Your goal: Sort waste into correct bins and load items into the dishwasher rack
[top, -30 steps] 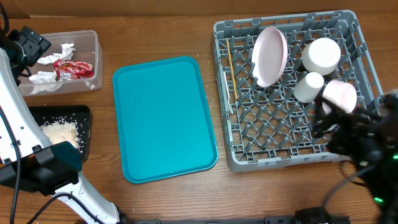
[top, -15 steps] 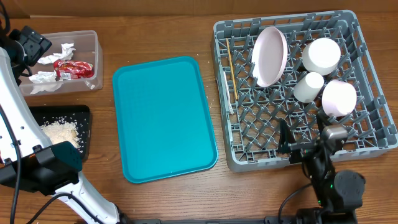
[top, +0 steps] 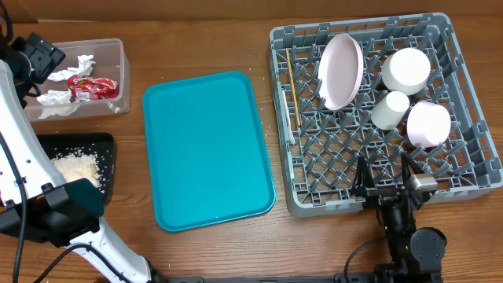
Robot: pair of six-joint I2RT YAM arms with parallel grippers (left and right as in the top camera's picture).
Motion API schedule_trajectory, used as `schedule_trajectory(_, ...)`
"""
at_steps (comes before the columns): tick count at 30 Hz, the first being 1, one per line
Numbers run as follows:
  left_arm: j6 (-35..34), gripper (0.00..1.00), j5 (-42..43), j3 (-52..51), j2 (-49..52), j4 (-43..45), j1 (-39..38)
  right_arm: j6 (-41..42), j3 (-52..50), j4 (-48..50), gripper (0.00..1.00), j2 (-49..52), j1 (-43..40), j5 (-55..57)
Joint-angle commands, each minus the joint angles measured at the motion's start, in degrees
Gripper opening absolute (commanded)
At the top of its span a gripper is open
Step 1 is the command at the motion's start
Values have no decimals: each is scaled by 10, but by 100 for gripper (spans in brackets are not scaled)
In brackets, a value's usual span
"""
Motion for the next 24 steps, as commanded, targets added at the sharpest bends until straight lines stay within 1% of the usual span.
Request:
schedule_trajectory(1,-5,100,-7,1,4,1,-4,10,-8,2,100,-7,-2,14)
schedule_trajectory(4,-5,100,-7,1,4,1,-4,9,-8,-6,100,-7,-2,14)
schedule_trajectory(9,-5,100,-7,1,4,1,-4,9,-8,-56,100,-7,-2,14)
schedule_trajectory(24,-5,100,-7,1,4,1,-4,9,-8,-57,100,-5,-2,14)
